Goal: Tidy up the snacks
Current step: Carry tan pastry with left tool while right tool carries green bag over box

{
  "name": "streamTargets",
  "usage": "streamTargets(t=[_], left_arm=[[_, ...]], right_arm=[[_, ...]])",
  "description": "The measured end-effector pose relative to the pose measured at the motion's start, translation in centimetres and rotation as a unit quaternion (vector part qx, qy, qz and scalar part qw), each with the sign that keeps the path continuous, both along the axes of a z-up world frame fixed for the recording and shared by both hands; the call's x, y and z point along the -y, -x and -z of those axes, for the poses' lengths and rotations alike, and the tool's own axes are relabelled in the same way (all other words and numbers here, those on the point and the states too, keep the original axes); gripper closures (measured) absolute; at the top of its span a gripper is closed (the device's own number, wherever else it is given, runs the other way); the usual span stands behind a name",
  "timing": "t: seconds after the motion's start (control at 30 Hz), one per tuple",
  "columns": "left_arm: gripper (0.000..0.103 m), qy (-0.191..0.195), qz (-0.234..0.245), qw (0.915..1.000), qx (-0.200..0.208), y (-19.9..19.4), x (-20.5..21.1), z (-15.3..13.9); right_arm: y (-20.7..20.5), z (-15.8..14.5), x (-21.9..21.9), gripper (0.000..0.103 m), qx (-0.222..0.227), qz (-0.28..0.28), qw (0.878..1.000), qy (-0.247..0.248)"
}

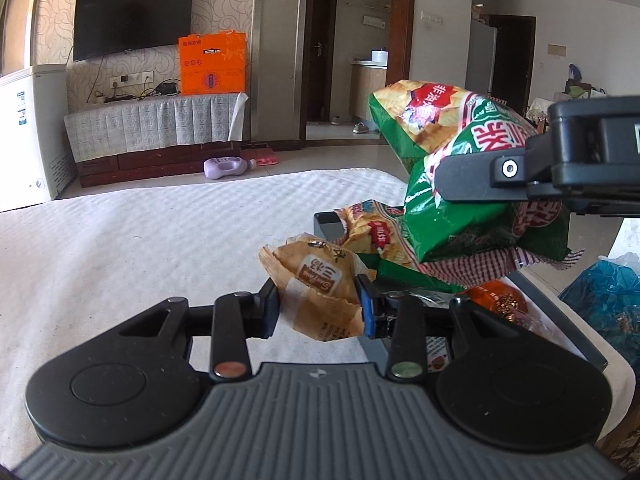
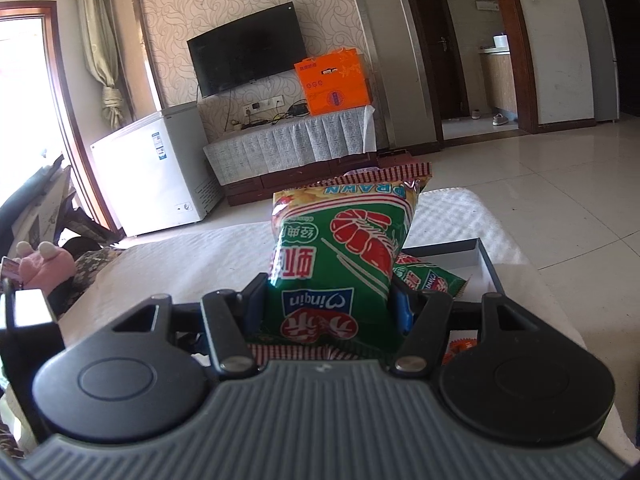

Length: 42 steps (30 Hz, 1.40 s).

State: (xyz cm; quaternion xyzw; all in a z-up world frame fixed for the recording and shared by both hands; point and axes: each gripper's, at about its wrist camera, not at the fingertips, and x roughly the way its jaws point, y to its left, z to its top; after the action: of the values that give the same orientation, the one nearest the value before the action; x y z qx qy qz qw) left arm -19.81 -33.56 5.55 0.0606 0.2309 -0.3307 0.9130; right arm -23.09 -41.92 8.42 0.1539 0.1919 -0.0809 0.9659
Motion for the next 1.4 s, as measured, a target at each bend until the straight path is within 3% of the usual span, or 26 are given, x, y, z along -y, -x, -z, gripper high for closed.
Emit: streamTargets(t=[1.4], left_arm=[[0.058,0.007,0.093,0.9954,-0.021,1.3,8.2,3.8]], right_arm=[[1.3,0.6,2.4,0.040,-0.034,0.053,0.998,0.015]])
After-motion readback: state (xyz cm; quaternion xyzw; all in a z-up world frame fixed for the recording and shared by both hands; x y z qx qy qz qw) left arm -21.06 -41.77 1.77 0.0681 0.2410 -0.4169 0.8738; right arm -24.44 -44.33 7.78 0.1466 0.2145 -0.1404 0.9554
